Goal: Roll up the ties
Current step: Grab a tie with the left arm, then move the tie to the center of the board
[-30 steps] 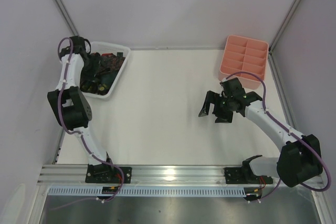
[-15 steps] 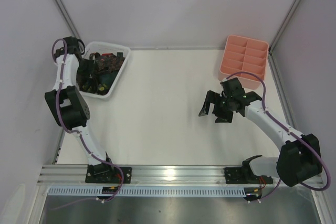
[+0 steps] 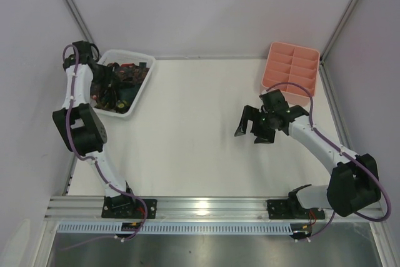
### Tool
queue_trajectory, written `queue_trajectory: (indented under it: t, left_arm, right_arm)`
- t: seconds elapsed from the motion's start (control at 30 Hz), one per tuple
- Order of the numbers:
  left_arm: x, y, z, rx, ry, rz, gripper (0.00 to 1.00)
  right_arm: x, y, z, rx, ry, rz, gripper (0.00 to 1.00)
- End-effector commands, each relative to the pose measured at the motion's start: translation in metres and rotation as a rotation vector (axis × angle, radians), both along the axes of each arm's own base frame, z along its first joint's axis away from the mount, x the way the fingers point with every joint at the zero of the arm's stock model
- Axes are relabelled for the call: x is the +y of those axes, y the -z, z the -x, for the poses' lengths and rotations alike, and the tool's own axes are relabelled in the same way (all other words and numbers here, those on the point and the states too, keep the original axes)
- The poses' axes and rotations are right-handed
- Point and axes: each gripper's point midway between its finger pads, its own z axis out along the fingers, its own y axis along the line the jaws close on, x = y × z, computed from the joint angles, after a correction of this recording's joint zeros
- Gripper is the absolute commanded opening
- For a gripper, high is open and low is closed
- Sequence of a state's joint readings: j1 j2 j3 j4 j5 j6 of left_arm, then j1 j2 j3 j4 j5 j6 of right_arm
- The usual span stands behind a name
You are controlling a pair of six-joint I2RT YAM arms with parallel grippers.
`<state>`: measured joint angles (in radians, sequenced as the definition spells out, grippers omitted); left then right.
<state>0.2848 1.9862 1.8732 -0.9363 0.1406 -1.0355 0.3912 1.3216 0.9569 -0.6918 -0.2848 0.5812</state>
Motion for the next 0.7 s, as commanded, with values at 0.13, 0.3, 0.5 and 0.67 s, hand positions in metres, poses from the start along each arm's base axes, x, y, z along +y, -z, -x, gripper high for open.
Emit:
queue_trajectory:
  t: [0.13,0.3,0.5,0.67]
  left_arm:
    - [-0.061,-0.153,0.0,-0.536,0.231,0.131,0.0]
    - [-0.159,-0.232,0.067,-0.726,0.448,0.238,0.0]
    - [-0.192,-0.236,0.152,-0.768,0.443,0.358,0.0]
    - [-0.203,-0.239,0.199,-0.758,0.495,0.312,0.0]
  right_arm:
    - [0.013,-0.028,-0.019,-0.092,-0.065,-0.005,1.0]
    - [0.031,-0.054,-0.024,-0.181,-0.165,-0.059,0.99]
    - [0.039,-0.074,-0.028,-0.241,-0.23,-0.073,0.99]
    - [0.038,-0.093,-0.024,-0.289,-0.227,-0.09,0.99]
